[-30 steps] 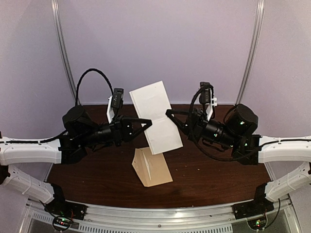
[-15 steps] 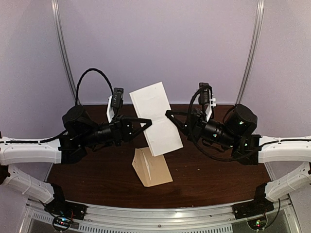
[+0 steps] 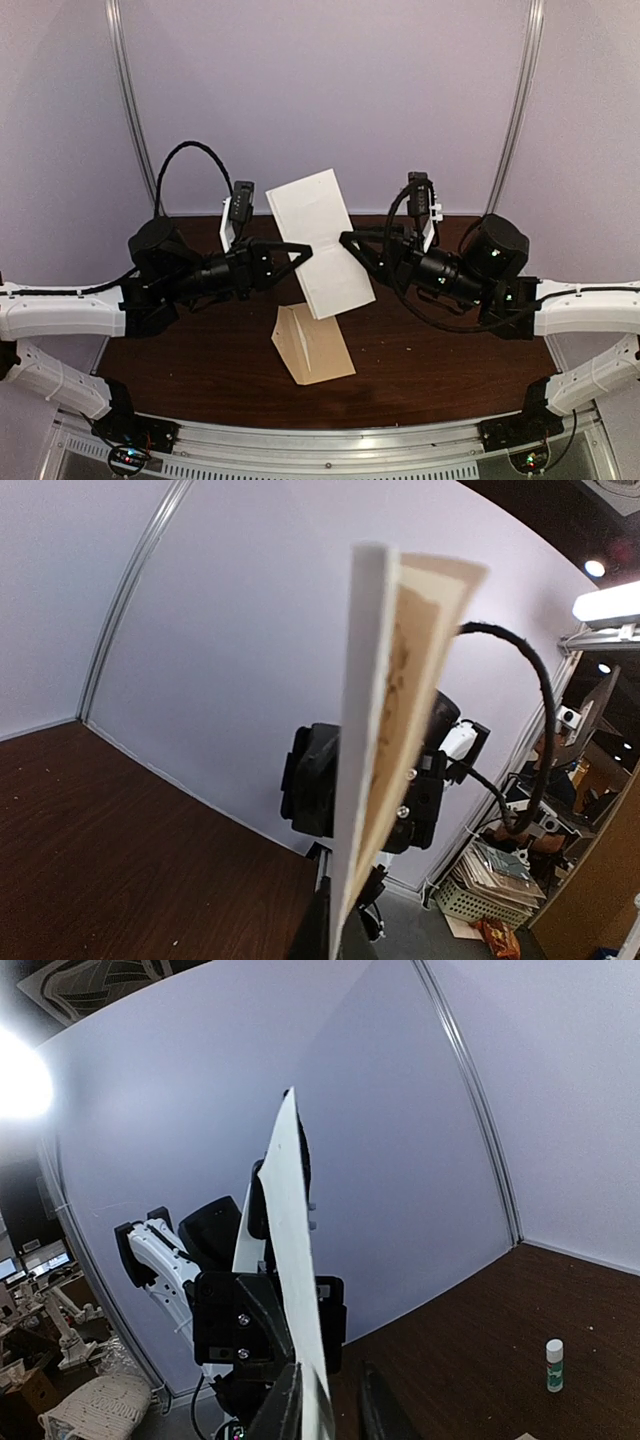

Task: Place the letter into the envelope and seal it
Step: Adjust the letter, then adjust the envelope at the center of the board.

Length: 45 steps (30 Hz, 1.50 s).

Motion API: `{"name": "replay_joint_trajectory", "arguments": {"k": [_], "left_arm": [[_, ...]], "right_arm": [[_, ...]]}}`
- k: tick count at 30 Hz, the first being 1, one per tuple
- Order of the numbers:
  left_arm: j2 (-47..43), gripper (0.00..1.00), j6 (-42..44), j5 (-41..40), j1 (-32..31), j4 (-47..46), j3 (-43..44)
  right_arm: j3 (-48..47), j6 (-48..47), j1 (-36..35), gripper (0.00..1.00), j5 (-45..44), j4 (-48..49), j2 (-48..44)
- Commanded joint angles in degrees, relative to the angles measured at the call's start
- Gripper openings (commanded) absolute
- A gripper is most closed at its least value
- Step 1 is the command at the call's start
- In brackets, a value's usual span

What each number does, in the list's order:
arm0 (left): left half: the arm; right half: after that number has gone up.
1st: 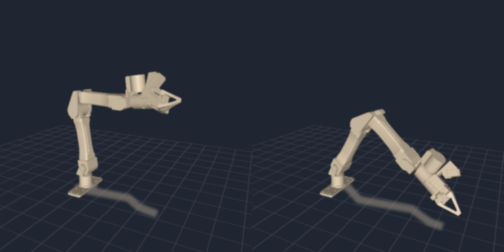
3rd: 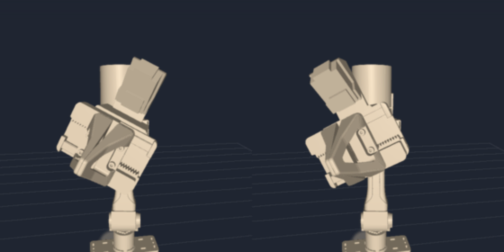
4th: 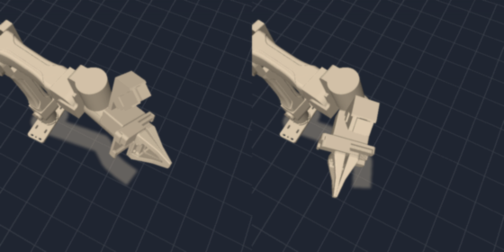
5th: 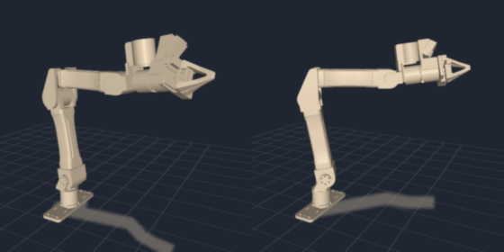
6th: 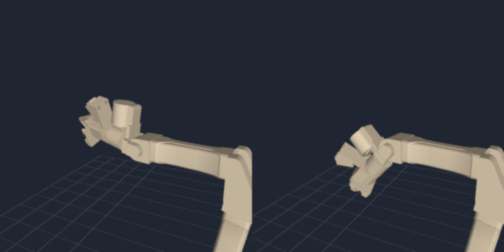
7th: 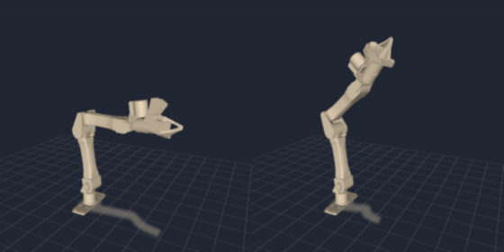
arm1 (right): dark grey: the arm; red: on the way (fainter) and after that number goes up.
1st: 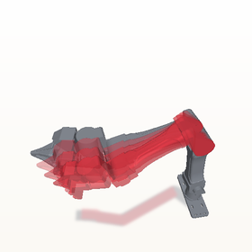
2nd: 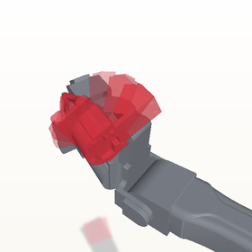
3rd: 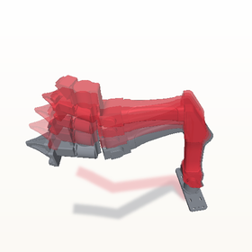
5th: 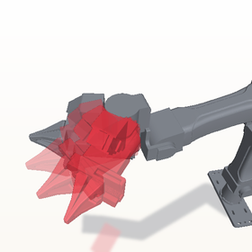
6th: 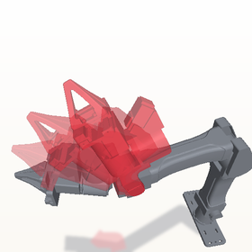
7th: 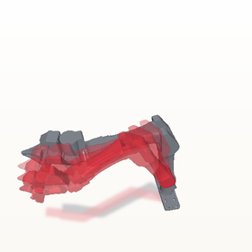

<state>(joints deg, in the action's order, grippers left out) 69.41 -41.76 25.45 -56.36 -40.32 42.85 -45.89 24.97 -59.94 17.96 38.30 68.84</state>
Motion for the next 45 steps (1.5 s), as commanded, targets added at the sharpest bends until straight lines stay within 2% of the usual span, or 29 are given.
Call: {"name": "replay_joint_trajectory", "arguments": {"k": [1, 8, 12, 16, 22, 33, 45], "left_arm": [[-2.23, 0.0, 0.99, -4.13, -0.22, 4.11, 0.78], [-6.83, 0.0, -0.41, -12.3, 2.11, 21.11, -2.51], [-8.7, 0.0, -2.42, -13.99, 6.19, 27.31, -6.31], [-10.3, 0.0, -4.69, -12.94, 11.16, 29.18, -10.09], [-10.72, 0.0, -5.77, -13.01, 14.49, 32.44, -12.41], [-10.52, 0.0, -7.8, -11.66, 16.49, 33.23, -15.63], [-10.85, 0.0, -8.08, -10.75, 17.16, 33.07, -17.06]], "right_arm": [[-1.38, -2.43, -0.4, 0.34, -4.1, -6.62, -3.71], [1.74, -4.49, -0.36, 0.64, -9.74, -21.6, -9.42], [4.67, -3.98, -0.5, 0.71, -10.95, -28.07, -9.64], [6.66, -2.66, -0.83, 0.73, -10.37, -29.29, -6.39], [6.86, -0.28, -0.87, 0.74, -10.42, -24.32, 4.4], [-1.31, 0.64, -0.79, 0.71, -8.22, -18.72, 26.3], [-6.79, 0.56, 1.09, 0.7, -6.36, -15.4, 39.29]]}}
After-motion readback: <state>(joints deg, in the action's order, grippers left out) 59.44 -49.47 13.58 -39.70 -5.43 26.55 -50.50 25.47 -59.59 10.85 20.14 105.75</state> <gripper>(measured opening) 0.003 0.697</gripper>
